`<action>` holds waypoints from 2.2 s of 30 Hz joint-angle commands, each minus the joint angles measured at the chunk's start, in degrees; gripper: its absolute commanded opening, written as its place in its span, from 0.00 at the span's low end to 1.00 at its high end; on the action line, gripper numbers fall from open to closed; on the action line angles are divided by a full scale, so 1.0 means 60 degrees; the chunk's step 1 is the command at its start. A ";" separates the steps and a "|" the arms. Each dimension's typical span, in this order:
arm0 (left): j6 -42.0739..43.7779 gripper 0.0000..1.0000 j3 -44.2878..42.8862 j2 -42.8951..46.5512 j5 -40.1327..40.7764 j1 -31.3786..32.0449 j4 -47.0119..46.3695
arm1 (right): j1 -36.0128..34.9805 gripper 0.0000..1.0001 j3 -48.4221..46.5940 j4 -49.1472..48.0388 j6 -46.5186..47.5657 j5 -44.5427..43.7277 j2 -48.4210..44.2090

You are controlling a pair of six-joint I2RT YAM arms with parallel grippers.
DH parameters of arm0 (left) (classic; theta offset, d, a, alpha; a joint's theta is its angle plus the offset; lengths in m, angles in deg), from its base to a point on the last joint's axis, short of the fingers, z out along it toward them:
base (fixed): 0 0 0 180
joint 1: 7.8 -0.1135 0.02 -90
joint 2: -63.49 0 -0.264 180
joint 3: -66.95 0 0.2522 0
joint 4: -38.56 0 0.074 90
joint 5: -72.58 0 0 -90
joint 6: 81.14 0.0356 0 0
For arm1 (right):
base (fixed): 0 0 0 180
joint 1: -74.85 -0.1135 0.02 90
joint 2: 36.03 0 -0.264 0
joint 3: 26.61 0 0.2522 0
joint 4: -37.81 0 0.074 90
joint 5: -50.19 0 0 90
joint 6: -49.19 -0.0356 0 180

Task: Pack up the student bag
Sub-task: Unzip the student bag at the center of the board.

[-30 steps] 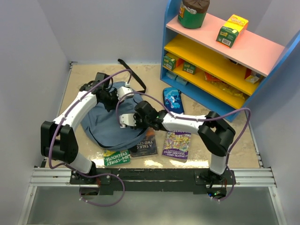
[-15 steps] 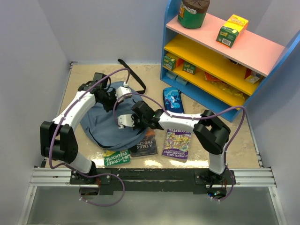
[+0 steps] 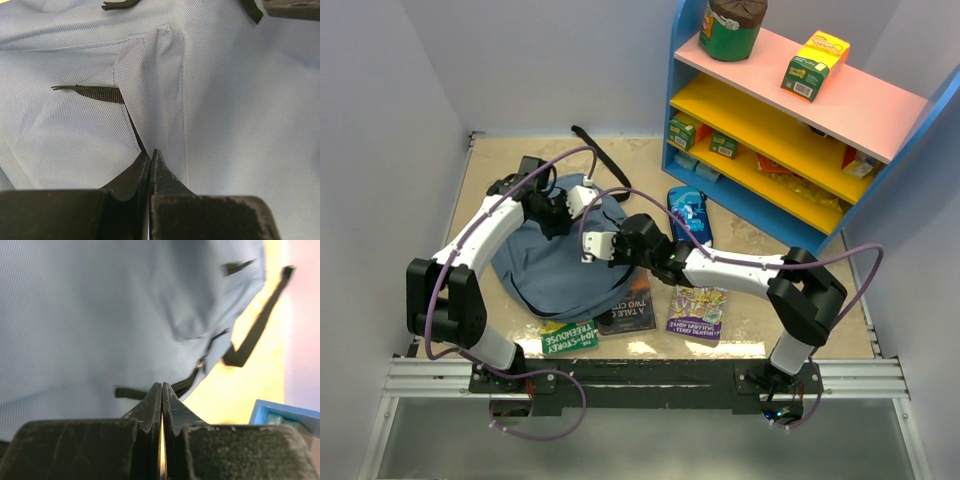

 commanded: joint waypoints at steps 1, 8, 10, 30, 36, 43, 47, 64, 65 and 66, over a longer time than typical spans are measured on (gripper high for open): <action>-0.0138 0.00 0.0225 0.0264 -0.0275 -0.0105 -0.0056 | 0.0008 0.00 0.0338 -0.1317 -0.0513 -0.0177 -0.0493; -0.0109 0.00 0.0358 0.0337 -0.0245 -0.0091 -0.0042 | 0.0052 0.08 0.0151 -0.0090 0.0042 0.0042 -0.0436; -0.0138 0.00 0.0314 0.0381 -0.0260 -0.0105 -0.0056 | 0.0125 0.15 -0.0173 0.0718 0.0292 -0.0147 -0.0099; 0.0008 0.00 -0.0170 0.0499 -0.0289 -0.0135 0.0398 | -0.0065 0.46 -0.0394 0.0793 0.1303 -0.0602 0.0356; 0.0008 0.01 -0.0185 0.0484 -0.0334 -0.0149 0.0354 | -0.0139 0.47 -0.0335 0.0807 0.1362 -0.0485 0.0531; 0.0023 0.02 -0.0199 0.0513 -0.0334 -0.0149 0.0383 | -0.0139 0.48 -0.0555 0.1085 0.1523 -0.0383 0.1014; 0.0052 0.02 -0.0185 0.0542 -0.0319 -0.0135 0.0398 | -0.0124 0.46 -0.0789 0.1100 0.1727 -0.0660 0.1379; 0.0140 0.01 -0.0067 0.0499 -0.0348 -0.0178 0.0368 | -0.0080 0.29 -0.0936 0.0001 0.1523 -0.0749 0.1557; 0.0126 0.01 -0.0067 0.0499 -0.0348 -0.0178 0.0339 | -0.0065 0.28 -0.0936 0.0147 0.1436 -0.0589 0.1572; 0.0126 0.01 -0.0082 0.0470 -0.0348 -0.0178 0.0354 | -0.0065 0.28 -0.0936 0.0192 0.1391 -0.0544 0.1586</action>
